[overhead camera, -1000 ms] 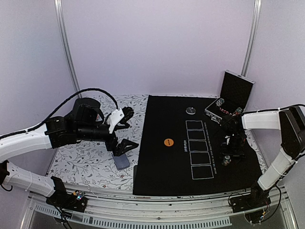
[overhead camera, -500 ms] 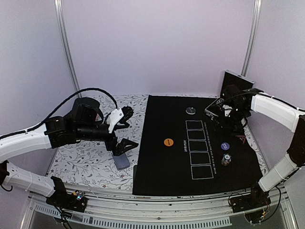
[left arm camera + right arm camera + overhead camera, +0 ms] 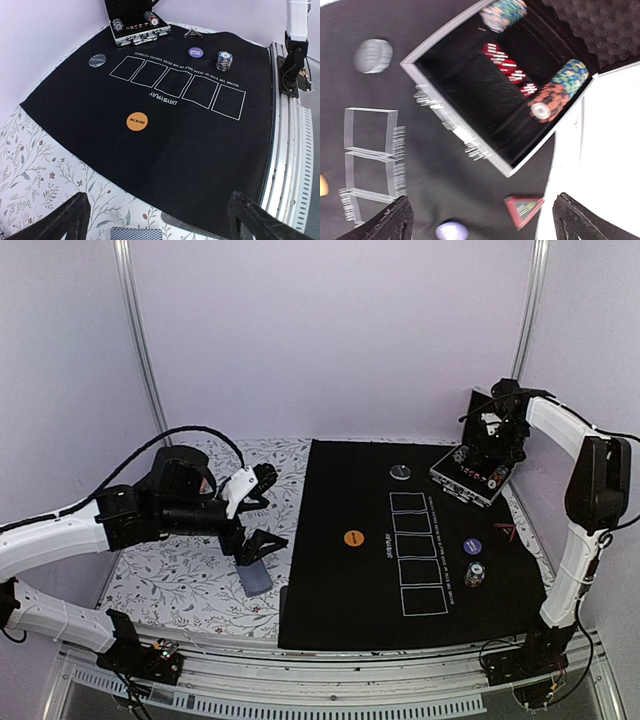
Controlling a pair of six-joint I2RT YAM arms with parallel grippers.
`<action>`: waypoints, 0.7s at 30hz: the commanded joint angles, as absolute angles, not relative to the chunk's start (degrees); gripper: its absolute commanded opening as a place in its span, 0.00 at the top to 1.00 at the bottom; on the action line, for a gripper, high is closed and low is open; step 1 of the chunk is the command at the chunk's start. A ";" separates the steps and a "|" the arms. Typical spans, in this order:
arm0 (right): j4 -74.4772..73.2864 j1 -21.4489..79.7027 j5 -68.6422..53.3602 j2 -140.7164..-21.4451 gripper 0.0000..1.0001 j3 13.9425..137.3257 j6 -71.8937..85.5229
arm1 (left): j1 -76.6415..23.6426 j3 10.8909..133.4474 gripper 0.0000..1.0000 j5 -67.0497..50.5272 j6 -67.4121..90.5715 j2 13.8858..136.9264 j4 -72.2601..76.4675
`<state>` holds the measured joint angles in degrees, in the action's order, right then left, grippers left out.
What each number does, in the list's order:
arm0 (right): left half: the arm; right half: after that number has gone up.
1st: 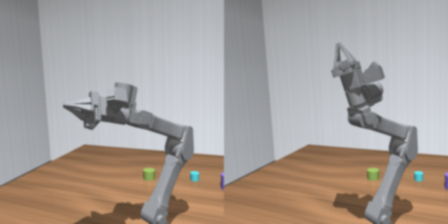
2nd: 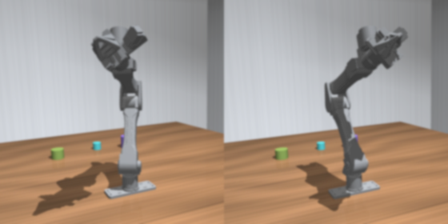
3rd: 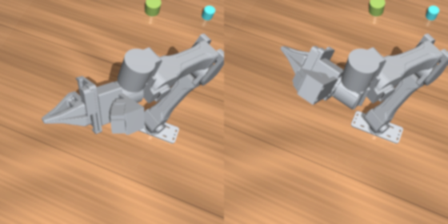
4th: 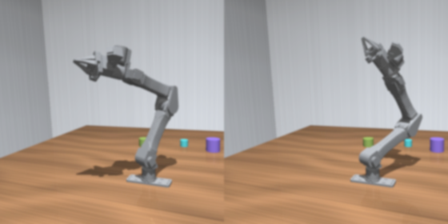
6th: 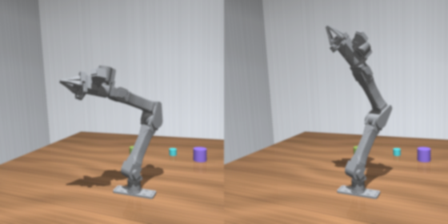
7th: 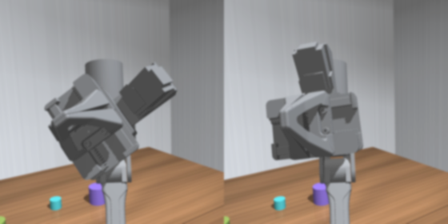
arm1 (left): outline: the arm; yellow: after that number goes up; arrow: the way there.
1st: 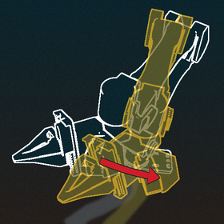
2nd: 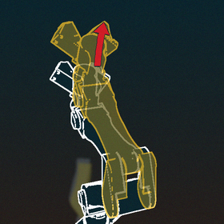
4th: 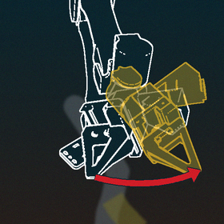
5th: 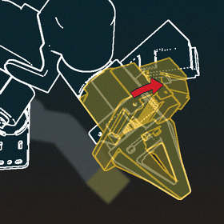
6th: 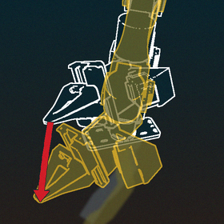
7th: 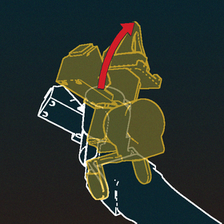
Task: Distribute texas hold em gaming equipment
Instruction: Pick up the pile of poker chips from the chip case.
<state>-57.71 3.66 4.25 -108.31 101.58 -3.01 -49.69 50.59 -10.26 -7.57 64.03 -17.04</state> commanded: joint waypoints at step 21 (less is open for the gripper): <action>-48.53 -8.21 -0.31 -134.03 0.24 116.10 -24.32 | -42.34 48.78 0.02 -13.14 -9.64 72.43 -14.78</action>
<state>-49.60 -8.12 -0.99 -132.46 114.80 -22.79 -43.92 48.47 -11.46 -9.85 71.70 -15.66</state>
